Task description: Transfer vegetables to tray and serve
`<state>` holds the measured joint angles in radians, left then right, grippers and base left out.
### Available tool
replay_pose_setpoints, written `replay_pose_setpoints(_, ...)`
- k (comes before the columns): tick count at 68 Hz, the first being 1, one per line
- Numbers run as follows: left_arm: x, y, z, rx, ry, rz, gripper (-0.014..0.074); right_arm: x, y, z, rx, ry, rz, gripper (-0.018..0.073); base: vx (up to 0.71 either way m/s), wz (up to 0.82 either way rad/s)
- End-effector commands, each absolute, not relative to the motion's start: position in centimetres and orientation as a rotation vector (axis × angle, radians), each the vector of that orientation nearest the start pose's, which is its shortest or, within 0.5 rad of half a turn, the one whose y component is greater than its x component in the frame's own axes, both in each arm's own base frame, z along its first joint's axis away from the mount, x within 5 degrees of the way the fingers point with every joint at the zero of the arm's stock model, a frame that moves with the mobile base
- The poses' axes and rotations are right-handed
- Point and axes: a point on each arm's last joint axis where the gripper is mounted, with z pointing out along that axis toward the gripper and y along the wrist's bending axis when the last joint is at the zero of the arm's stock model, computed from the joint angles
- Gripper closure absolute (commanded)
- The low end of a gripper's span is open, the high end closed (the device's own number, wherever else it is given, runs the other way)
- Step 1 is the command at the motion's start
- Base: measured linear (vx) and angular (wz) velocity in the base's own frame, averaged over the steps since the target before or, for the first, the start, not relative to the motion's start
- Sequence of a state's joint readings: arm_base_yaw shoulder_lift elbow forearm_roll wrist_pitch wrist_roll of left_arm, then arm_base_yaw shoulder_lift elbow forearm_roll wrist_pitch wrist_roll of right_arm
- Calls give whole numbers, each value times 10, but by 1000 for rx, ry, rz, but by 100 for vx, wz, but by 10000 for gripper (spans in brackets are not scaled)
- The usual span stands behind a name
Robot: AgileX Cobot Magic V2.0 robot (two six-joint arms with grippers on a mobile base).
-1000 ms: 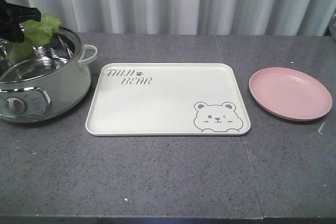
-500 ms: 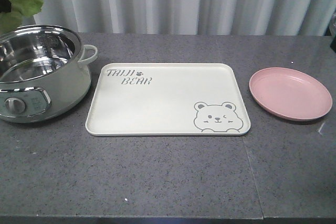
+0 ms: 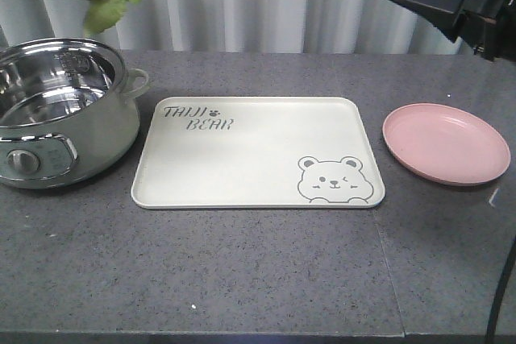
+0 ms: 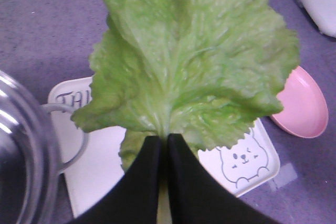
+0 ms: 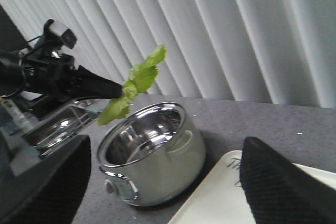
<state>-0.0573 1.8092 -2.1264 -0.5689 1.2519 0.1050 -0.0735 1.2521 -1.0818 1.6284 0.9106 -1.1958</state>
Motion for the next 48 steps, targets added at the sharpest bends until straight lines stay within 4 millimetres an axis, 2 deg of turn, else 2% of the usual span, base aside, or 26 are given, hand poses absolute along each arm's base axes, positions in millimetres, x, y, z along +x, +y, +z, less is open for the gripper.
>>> replay_pose_setpoints(1, 355, -93, 488, 299, 2142, -771, 604, 263, 56, 421, -357, 1513, 1117, -1, 0, 0)
replay_pose_setpoints(16, 343, -140, 490, 423, 2094, -840, 604, 284, 55, 409, -361, 1512, 1150, -1, 0, 0)
replay_pose_setpoints(28, 345, -171, 480, 489, 2089, -883, 604, 296, 56, 411, -386, 1501, 1154, -1, 0, 0)
replay_pose_setpoints(39, 353, -194, 466, 510, 2087, -906, 604, 308, 74, 414, -427, 1492, 1132, -1, 0, 0)
replay_pose_setpoints(48, 357, -199, 463, 501, 2075, -910, 604, 320, 91, 408, -397, 1526, 1076, -1, 0, 0)
